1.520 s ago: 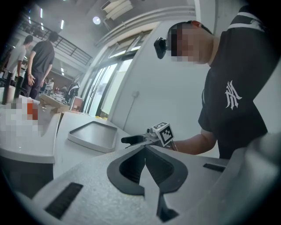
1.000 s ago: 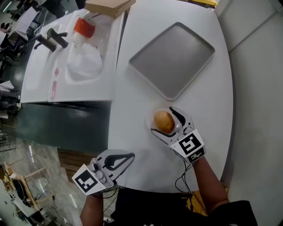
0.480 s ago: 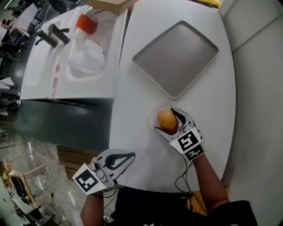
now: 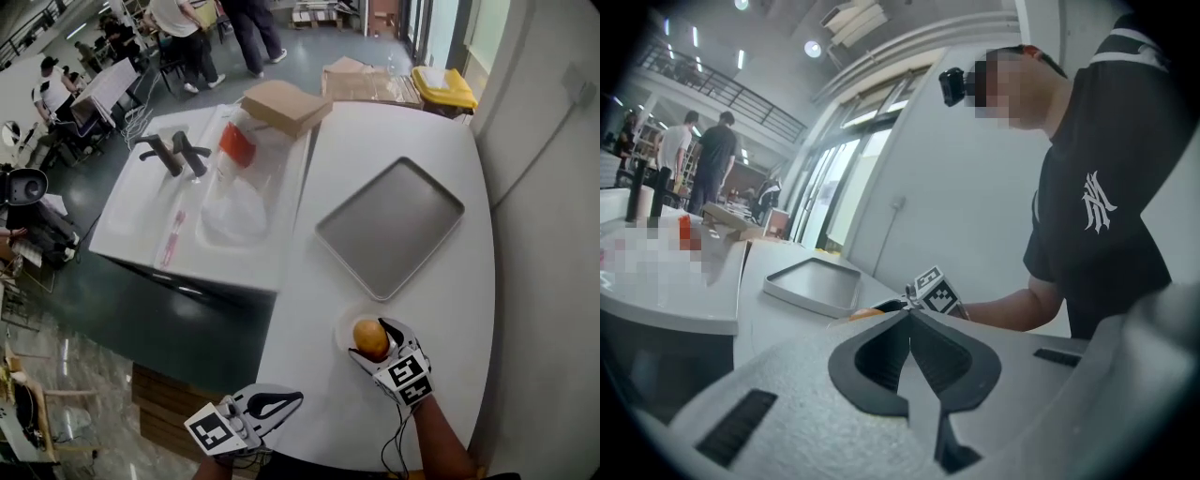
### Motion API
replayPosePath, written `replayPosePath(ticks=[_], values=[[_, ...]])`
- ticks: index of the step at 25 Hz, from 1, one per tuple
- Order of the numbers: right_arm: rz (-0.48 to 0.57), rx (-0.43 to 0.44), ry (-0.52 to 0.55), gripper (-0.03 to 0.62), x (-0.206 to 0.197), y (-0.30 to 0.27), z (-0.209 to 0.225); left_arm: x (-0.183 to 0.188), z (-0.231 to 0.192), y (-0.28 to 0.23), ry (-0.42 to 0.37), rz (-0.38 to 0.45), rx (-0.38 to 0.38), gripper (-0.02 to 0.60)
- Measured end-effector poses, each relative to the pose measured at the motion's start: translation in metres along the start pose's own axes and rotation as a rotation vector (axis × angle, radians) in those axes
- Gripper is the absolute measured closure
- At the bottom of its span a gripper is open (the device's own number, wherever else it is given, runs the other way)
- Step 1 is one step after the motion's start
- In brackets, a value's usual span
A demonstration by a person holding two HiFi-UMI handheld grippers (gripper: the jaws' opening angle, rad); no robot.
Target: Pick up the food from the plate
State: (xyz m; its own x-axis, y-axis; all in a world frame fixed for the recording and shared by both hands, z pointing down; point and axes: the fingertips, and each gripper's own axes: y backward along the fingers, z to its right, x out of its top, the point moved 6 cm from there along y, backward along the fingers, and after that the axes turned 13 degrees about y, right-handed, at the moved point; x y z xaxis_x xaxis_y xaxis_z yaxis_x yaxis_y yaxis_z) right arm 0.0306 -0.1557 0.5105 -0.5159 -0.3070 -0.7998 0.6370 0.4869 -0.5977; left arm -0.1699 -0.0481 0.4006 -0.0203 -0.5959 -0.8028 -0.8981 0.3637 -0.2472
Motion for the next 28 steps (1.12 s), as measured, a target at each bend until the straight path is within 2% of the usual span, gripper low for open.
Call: replayPosePath(ticks=[4,8,12,15,19,22,26,28], values=[[0.103,-0.02,0.013,0.217,0.032,0.03,0.001,0.021,0.024,0.006,-0.072,0.047,0.017,0.575],[0.228,-0.031,0.01,0.217,0.065,0.097,-0.01,0.051,0.079,0.006,-0.186,0.105,0.007,0.575],[0.364,-0.024,-0.04,0.217,0.089,0.183,-0.032,0.055,0.139,0.004,-0.192,0.082,-0.001,0.576],[0.46,-0.013,-0.065,0.215,0.104,0.24,-0.045,0.056,0.17,-0.005,-0.208,0.078,-0.044,0.575],[0.526,-0.029,-0.06,0.217,0.108,0.304,-0.075,0.051,0.206,-0.011,-0.24,0.051,-0.099,0.575],[0.569,-0.045,-0.062,0.216,0.11,0.338,-0.097,0.057,0.231,-0.012,-0.25,0.045,-0.136,0.575],[0.637,-0.024,-0.103,0.217,0.111,0.365,-0.129,0.057,0.254,-0.008,-0.282,0.011,-0.182,0.576],[0.635,-0.03,-0.106,0.217,0.107,0.37,-0.143,0.055,0.262,-0.004,-0.301,0.016,-0.216,0.575]])
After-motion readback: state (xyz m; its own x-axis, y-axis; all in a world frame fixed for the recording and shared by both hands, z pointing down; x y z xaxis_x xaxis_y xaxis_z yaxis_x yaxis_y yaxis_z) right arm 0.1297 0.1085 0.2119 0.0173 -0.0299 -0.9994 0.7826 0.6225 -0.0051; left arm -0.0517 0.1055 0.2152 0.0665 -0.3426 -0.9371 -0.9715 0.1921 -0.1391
